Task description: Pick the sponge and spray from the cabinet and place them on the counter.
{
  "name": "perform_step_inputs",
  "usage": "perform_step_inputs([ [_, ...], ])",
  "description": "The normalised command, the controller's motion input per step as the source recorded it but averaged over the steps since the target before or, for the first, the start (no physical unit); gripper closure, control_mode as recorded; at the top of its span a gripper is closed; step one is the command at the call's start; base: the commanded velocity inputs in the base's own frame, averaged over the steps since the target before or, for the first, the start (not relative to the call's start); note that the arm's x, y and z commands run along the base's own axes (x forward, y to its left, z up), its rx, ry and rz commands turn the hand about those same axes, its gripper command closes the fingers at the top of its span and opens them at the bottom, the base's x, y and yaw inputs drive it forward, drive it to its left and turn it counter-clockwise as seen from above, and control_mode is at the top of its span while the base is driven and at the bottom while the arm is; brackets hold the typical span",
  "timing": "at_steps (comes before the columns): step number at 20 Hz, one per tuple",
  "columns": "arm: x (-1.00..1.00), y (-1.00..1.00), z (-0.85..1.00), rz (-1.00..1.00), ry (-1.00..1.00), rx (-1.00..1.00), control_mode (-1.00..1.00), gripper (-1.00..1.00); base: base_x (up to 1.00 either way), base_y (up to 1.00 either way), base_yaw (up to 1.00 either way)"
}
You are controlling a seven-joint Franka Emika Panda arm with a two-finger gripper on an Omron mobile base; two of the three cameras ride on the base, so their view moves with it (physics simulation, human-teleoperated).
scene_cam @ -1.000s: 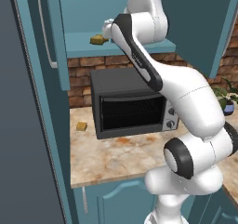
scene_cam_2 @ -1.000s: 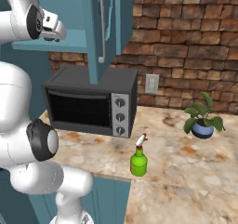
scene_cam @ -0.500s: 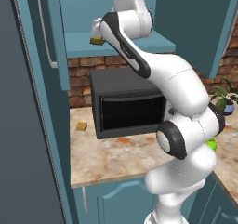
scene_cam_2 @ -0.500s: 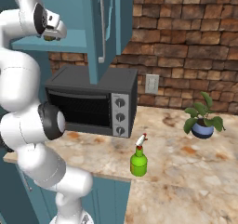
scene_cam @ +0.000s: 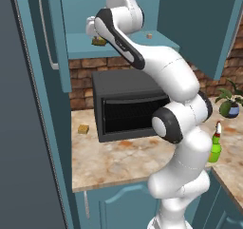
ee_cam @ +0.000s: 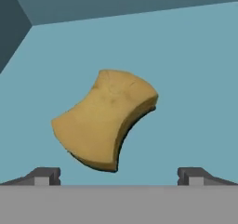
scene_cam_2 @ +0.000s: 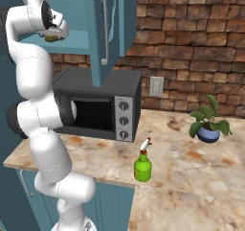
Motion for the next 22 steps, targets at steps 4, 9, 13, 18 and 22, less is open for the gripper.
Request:
perform_step_inputs([
  [4,0.43,0.2,0.0,0.0,0.05,-0.02,-1.0,-1.0,0.0,0.0,0.0],
  [9,0.39,0.21,0.0,0.0,0.01,-0.06,-1.0,-1.0,0.0,0.0,0.0],
  [13,0.33,0.14,-0.02,0.0,0.03,-0.07,-1.0,-1.0,0.0,0.0,0.0],
  [18,0.19,0.08,-0.1,0.0,0.11,-0.04,-1.0,1.0,0.0,0.0,0.0],
  [22,0.05,0.0,-0.02,0.0,0.1,0.0,-1.0,1.0,0.0,0.0,0.0],
])
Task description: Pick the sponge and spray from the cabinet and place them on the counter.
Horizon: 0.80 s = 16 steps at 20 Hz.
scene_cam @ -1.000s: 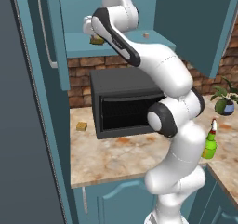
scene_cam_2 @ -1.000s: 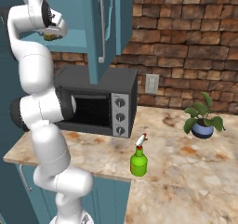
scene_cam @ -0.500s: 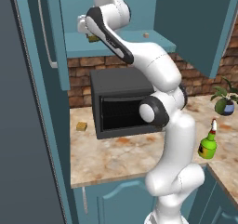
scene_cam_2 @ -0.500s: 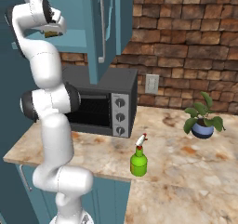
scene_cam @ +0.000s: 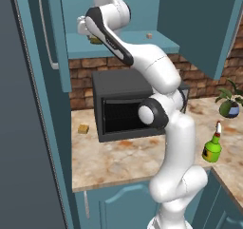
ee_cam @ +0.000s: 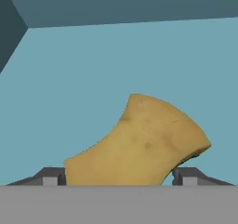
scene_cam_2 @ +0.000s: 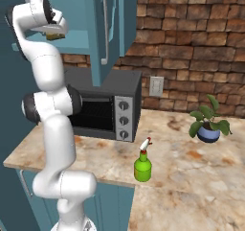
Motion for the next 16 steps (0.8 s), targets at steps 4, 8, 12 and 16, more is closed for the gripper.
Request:
perform_step_inputs([
  [4,0.0,0.0,-0.08,0.0,0.09,0.0,-1.0,1.0,0.0,0.0,0.0],
  [8,-0.32,-0.05,-0.14,0.0,0.09,0.0,-1.0,1.0,0.0,0.0,0.0],
  [12,-0.8,-0.24,-0.09,0.0,0.03,0.0,-1.0,1.0,0.0,0.0,0.0],
  [16,-0.95,-0.3,-0.09,0.0,0.0,0.0,-1.0,1.0,0.0,0.0,0.0],
])
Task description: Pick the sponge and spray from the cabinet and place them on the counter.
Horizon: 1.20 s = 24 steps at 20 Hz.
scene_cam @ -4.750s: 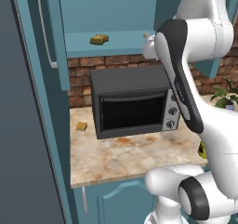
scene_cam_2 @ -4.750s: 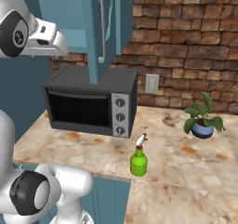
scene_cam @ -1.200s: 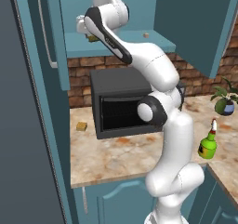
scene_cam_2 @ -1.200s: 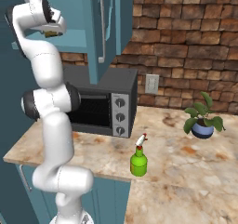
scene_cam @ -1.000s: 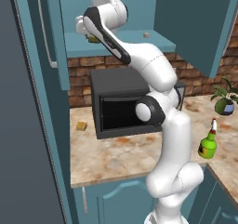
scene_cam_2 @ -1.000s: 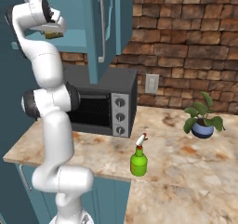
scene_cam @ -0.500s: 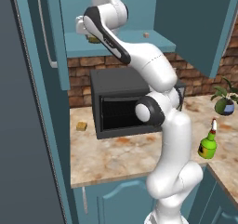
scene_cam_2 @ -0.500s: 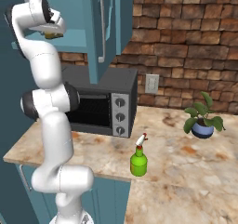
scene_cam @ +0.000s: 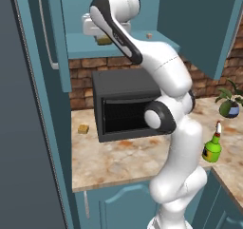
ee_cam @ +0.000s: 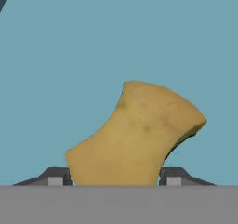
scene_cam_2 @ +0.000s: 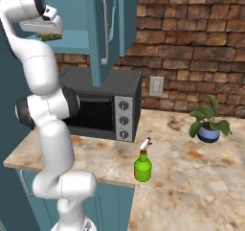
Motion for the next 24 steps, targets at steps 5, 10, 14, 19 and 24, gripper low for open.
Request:
perform_step_inputs([
  [5,-1.0,-0.32,-0.2,0.0,0.0,0.0,-1.0,1.0,0.0,0.0,0.0],
  [10,-1.0,-0.33,-0.36,0.0,-0.02,0.0,-1.0,1.0,0.0,0.0,0.0],
  [14,-0.99,-0.29,-0.4,0.0,-0.01,0.0,-1.0,1.0,0.0,0.0,0.0],
  [19,-0.92,-0.32,-0.41,0.0,-0.03,0.0,-1.0,1.0,0.0,0.0,0.0],
  [24,-0.79,-0.28,-0.39,0.02,-0.06,0.03,-1.0,1.0,0.0,0.0,0.0],
])
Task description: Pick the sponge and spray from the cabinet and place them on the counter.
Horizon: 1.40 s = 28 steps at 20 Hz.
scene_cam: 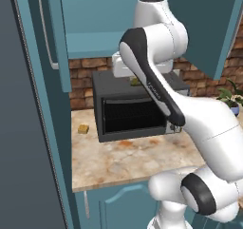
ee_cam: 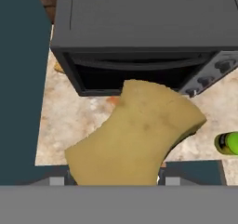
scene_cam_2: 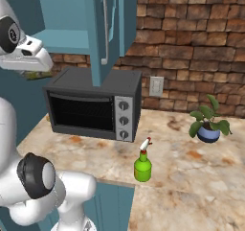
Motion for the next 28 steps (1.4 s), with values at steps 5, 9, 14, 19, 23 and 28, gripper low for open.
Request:
perform_step_inputs([
  [5,-0.64,-0.18,-0.36,0.06,-0.05,0.06,-1.0,1.0,0.0,0.0,0.0],
  [9,-0.22,-0.09,-0.37,0.05,0.0,0.07,-1.0,1.0,0.0,0.0,0.0],
  [14,-0.01,-0.07,-0.47,0.04,0.01,0.04,-1.0,1.0,0.0,0.0,0.0],
  [19,0.0,-0.02,-0.45,0.01,0.07,0.0,-1.0,1.0,0.0,0.0,0.0],
  [23,-0.05,-0.02,-0.43,0.0,0.08,0.0,-1.0,1.0,0.0,0.0,0.0],
  [28,-0.02,0.0,-0.43,0.0,0.06,0.0,-1.0,1.0,0.0,0.0,0.0],
])
